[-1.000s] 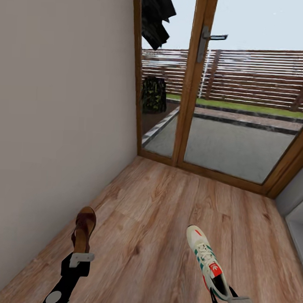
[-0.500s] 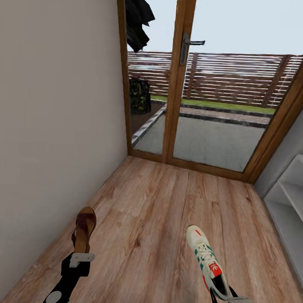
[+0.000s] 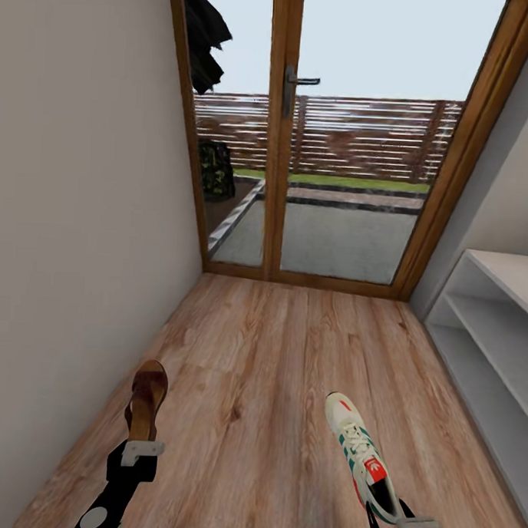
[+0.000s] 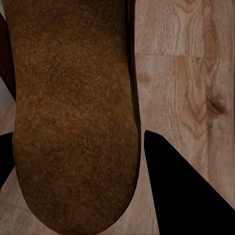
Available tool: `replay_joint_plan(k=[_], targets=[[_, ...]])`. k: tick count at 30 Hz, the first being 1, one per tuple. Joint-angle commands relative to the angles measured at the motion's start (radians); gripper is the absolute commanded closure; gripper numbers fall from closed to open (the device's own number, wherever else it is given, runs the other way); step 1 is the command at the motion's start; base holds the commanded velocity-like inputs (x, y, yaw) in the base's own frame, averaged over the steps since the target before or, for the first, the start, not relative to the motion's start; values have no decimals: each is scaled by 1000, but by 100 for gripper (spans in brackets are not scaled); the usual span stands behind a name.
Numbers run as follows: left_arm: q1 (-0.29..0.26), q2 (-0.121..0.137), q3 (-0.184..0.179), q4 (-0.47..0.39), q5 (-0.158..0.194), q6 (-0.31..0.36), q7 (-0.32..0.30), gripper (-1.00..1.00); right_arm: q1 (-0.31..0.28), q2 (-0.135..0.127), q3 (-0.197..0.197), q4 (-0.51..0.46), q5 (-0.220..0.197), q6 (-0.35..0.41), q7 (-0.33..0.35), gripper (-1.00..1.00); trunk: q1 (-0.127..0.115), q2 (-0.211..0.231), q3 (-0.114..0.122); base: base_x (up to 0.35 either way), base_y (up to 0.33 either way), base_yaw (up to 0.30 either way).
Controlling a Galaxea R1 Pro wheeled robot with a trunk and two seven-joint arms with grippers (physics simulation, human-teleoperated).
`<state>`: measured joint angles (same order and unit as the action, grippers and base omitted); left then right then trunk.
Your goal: Pick up the two gym shoes and the two sandals from the corridor floor and place them onto the hallstand (shoe rack) in the corridor, making sure they are on the rack and not on the floor. Arrange them so the two gym shoes are next to each other and the two sandals are next to each other.
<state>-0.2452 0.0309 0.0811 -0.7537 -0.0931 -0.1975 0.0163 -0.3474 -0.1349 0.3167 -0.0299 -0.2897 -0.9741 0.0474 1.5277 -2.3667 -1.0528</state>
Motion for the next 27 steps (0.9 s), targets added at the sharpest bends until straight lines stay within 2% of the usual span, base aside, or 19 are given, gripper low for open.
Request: replay_joint_plan(k=[1, 8, 27], targets=[[0, 0, 2, 1, -13, -3, 2, 100, -1, 0, 5, 1, -11, -3, 5, 100, -1, 0, 0, -168, 261, -287], [0, 0, 2, 1, -13, -3, 2, 100, -1, 0, 5, 1, -11, -3, 5, 100, -1, 0, 3, -108, 168, -288], [0, 0, 2, 1, -13, -3, 2, 100, -1, 0, 6, 1, -11, -3, 5, 100, -1, 0, 13, -3, 5, -288]])
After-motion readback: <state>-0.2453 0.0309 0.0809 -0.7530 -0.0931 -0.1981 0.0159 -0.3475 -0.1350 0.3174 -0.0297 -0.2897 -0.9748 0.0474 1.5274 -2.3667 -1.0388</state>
